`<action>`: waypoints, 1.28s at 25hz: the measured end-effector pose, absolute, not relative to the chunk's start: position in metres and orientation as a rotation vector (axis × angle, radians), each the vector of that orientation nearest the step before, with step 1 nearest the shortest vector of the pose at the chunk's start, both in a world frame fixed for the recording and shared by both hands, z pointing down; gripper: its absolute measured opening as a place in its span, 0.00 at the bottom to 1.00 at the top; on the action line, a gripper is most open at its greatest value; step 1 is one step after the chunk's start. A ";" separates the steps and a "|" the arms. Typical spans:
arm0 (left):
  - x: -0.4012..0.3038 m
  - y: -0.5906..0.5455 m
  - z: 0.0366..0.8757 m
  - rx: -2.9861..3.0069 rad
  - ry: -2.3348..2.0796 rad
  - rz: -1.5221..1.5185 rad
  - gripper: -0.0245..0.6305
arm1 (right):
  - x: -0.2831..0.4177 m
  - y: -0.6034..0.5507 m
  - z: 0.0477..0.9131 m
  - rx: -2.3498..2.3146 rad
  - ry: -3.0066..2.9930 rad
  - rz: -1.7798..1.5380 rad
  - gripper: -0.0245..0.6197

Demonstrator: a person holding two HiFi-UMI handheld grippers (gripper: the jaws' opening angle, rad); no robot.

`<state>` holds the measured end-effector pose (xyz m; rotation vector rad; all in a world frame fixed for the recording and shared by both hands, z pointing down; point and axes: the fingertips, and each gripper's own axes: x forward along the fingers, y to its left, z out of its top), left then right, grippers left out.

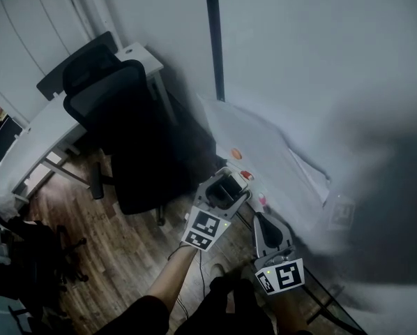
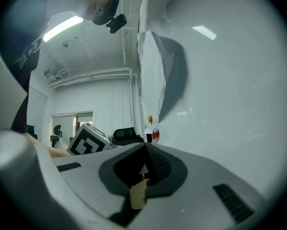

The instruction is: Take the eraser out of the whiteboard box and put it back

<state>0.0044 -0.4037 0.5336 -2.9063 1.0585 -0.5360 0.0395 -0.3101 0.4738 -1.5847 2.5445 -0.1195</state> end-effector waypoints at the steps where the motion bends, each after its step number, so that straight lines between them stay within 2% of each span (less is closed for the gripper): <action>1: 0.006 -0.406 0.535 -2.910 1.050 -0.554 0.44 | 0.040 -0.310 0.474 -1.585 2.543 -0.122 0.04; 21: 0.007 -0.416 0.542 -2.897 1.042 -0.604 0.40 | 0.045 -0.317 0.482 -1.591 2.541 -0.146 0.04; 32: -0.002 -0.397 0.499 -2.847 1.070 -0.397 0.40 | 0.040 -0.316 0.462 -1.539 2.545 -0.096 0.04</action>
